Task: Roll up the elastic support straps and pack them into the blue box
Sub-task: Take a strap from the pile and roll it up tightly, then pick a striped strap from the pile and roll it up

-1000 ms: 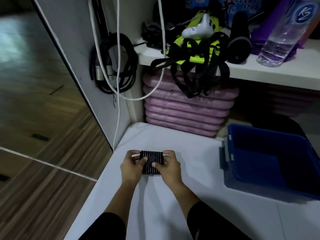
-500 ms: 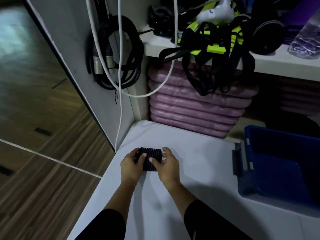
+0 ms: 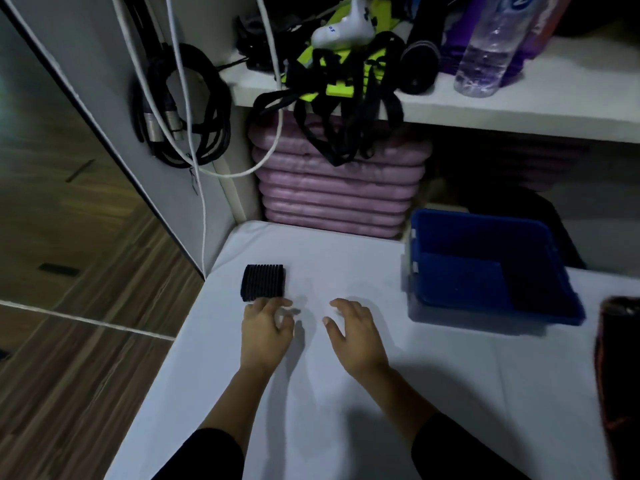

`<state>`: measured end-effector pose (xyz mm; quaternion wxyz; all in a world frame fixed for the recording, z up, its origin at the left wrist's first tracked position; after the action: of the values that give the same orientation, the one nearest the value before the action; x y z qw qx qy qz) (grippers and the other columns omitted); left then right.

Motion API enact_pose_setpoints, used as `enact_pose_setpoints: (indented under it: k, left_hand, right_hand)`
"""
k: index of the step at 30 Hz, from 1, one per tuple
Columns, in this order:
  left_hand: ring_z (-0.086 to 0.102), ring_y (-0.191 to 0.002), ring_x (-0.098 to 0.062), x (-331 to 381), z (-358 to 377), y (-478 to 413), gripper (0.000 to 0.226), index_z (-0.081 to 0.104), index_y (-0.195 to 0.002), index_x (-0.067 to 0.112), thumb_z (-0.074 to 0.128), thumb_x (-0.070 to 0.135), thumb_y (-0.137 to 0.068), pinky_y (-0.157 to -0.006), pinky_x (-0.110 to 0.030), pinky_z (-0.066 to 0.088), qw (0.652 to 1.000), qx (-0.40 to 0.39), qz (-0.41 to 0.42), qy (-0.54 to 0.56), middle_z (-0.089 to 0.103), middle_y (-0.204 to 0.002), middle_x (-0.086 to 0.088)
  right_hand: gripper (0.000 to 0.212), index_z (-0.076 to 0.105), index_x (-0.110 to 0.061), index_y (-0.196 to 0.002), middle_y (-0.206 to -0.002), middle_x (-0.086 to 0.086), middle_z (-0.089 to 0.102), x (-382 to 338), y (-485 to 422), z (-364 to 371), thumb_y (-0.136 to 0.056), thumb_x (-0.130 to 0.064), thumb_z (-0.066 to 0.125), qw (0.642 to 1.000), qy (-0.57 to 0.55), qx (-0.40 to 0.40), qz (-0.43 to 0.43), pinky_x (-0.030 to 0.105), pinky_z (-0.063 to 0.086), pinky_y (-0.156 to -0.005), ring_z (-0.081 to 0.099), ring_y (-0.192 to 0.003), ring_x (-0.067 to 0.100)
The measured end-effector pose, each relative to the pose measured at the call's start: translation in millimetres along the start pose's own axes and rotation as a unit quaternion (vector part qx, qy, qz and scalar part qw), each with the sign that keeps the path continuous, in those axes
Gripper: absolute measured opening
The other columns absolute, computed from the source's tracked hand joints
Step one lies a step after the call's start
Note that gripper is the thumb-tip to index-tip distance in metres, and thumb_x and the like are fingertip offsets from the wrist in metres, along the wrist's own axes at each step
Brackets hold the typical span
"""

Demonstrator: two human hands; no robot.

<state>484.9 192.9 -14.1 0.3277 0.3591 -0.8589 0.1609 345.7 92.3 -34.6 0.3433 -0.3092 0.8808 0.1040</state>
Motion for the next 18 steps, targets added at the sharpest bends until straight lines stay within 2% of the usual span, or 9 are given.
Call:
enact_pose_setpoints:
  k: [6, 10, 14, 18]
  left_hand:
    - [0.059, -0.078, -0.008, 70.8, 63.4, 73.5, 0.017, 0.067, -0.097, 0.020, 0.056, 0.011, -0.086, -0.068, -0.008, 0.043, 0.992, -0.115, 0.028, 0.053, 0.066, -0.094, 0.007]
    - [0.063, -0.080, -0.010, 127.6, 120.5, 125.3, 0.013, 0.068, -0.094, 0.022, 0.058, 0.018, -0.086, -0.079, -0.025, 0.053, 0.977, -0.186, 0.051, 0.086, 0.069, -0.094, 0.008]
    - [0.064, -0.084, -0.012, 189.6, 172.6, 180.0, 0.011, 0.069, -0.091, 0.019, 0.059, 0.017, -0.087, -0.084, -0.021, 0.051, 0.959, -0.245, 0.064, 0.124, 0.070, -0.095, 0.005]
    - [0.064, -0.081, -0.008, 243.3, 211.8, 225.3, 0.017, 0.069, -0.083, 0.019, 0.055, 0.011, -0.086, -0.076, -0.011, 0.046, 0.945, -0.280, 0.079, 0.149, 0.070, -0.089, 0.008]
  right_hand:
    - [0.050, 0.061, -0.020, -0.115, -0.112, -0.003, 0.065, 61.6, 93.3, -74.7, -0.088, -0.053, 0.035, 0.996, 0.022, 0.075, 0.047, 0.030, 0.052, -0.088, 0.059, -0.103, 0.017]
    - [0.029, 0.067, -0.011, -0.101, -0.096, 0.002, 0.071, 111.4, 151.7, -130.0, -0.089, -0.033, 0.052, 0.984, 0.023, 0.171, 0.053, 0.026, 0.056, -0.075, 0.066, -0.085, 0.018]
    - [0.027, 0.067, -0.011, -0.095, -0.088, 0.003, 0.070, 156.0, 202.9, -188.3, -0.087, -0.030, 0.049, 0.968, 0.040, 0.235, 0.084, 0.025, 0.053, -0.070, 0.065, -0.076, 0.019]
    - [0.037, 0.065, -0.010, -0.098, -0.092, 0.005, 0.065, 199.7, 244.3, -236.7, -0.086, -0.035, 0.041, 0.955, 0.021, 0.253, 0.152, 0.019, 0.039, -0.076, 0.061, -0.084, 0.022]
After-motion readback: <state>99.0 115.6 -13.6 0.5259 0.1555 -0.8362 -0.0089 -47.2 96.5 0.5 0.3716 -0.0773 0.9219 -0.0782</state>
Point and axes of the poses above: each hand's wrist, its own y-axis away from the middle knuckle, its own z-axis out of the palm, x = y × z, the point moved 3 cm from there along -y, towards the middle knuckle
